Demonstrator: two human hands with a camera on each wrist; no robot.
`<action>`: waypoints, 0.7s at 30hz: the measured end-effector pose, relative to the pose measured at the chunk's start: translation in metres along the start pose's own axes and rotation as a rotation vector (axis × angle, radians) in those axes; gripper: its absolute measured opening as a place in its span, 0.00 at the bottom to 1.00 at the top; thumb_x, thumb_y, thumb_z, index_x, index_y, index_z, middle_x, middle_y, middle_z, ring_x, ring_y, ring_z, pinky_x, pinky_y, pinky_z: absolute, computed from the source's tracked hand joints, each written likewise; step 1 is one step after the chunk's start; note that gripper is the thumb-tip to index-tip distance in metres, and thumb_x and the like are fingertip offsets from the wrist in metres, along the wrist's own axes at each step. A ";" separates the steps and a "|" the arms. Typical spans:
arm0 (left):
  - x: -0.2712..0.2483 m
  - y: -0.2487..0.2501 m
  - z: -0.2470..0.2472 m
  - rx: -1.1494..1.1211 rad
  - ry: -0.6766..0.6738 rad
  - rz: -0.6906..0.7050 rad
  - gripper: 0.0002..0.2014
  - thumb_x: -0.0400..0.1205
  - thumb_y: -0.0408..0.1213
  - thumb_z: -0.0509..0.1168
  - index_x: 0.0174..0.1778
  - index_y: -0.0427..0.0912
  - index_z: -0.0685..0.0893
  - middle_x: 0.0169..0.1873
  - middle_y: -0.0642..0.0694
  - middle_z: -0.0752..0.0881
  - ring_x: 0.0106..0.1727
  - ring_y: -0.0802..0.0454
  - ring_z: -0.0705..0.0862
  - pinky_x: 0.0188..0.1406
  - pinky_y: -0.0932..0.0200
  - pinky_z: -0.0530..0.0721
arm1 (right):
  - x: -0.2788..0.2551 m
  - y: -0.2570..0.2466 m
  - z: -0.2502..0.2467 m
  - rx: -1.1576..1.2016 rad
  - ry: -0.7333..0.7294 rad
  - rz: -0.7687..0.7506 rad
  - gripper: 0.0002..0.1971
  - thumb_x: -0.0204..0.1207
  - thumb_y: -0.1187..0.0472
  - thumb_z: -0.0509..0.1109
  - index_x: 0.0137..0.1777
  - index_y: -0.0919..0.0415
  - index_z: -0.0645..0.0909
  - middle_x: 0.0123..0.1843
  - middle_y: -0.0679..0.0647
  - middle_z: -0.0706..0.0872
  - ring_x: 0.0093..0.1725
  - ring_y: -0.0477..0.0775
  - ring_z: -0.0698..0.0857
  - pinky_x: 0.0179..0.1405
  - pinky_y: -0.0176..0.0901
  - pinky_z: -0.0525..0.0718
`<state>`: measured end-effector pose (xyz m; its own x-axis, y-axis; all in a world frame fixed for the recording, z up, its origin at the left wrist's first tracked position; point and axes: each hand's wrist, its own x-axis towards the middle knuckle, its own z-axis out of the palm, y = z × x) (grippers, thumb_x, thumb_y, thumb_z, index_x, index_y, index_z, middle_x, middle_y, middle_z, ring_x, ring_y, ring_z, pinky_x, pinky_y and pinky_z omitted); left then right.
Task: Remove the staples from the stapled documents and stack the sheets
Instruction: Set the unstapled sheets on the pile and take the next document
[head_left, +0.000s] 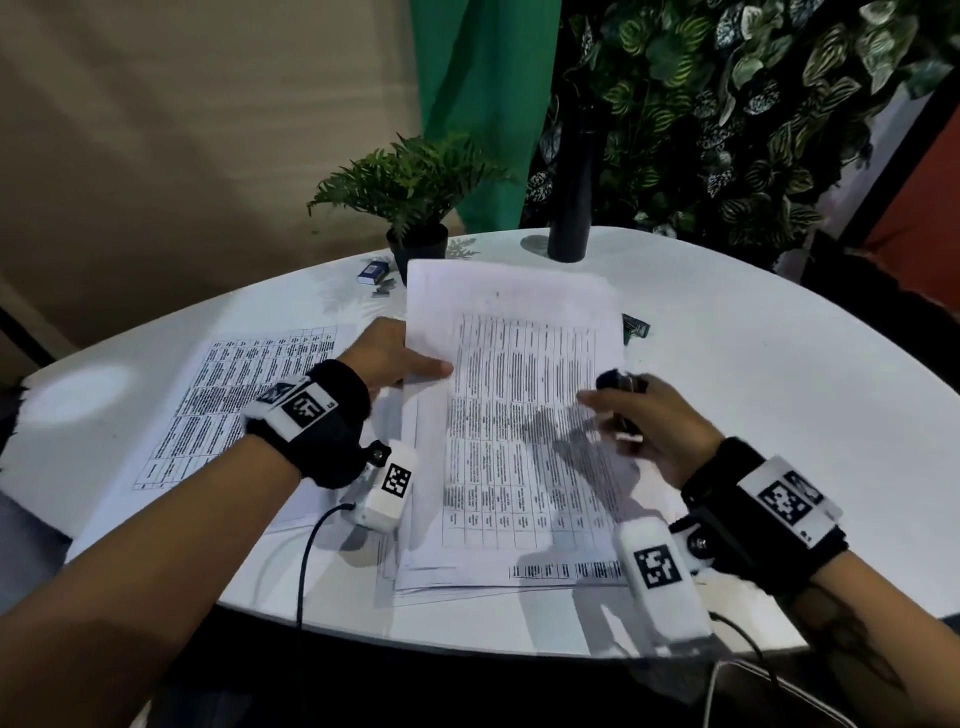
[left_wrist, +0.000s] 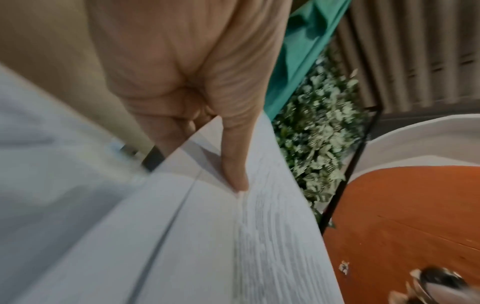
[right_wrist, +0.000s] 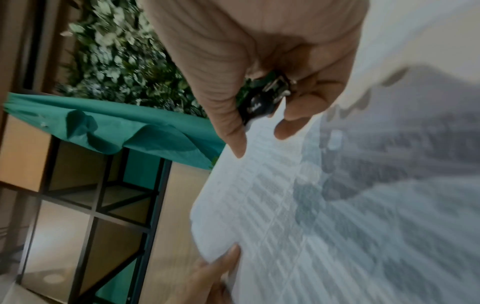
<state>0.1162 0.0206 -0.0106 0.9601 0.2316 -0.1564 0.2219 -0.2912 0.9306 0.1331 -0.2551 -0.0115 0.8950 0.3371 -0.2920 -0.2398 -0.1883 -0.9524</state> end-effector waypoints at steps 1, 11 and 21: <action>-0.003 0.009 -0.003 -0.017 0.016 0.060 0.10 0.69 0.23 0.75 0.40 0.42 0.87 0.30 0.56 0.90 0.37 0.57 0.87 0.35 0.65 0.86 | 0.003 -0.010 -0.005 0.005 0.046 -0.052 0.09 0.72 0.64 0.74 0.39 0.58 0.75 0.31 0.52 0.79 0.27 0.46 0.77 0.24 0.36 0.72; -0.021 0.084 -0.041 -0.102 0.063 0.374 0.14 0.60 0.36 0.77 0.40 0.39 0.90 0.38 0.50 0.92 0.40 0.54 0.90 0.44 0.59 0.89 | 0.002 -0.102 -0.032 0.034 0.021 -0.467 0.16 0.69 0.75 0.71 0.46 0.52 0.78 0.39 0.44 0.78 0.34 0.40 0.82 0.30 0.30 0.81; -0.028 0.083 -0.036 -0.261 0.064 0.438 0.06 0.73 0.33 0.71 0.42 0.45 0.92 0.43 0.49 0.92 0.44 0.53 0.90 0.48 0.54 0.88 | -0.005 -0.105 -0.041 0.186 -0.128 -0.537 0.38 0.30 0.53 0.88 0.46 0.53 0.82 0.41 0.50 0.86 0.44 0.46 0.90 0.29 0.31 0.83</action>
<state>0.1011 0.0233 0.0828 0.9392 0.1987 0.2800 -0.2570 -0.1338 0.9571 0.1689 -0.2745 0.0939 0.8595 0.4520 0.2387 0.1627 0.2008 -0.9660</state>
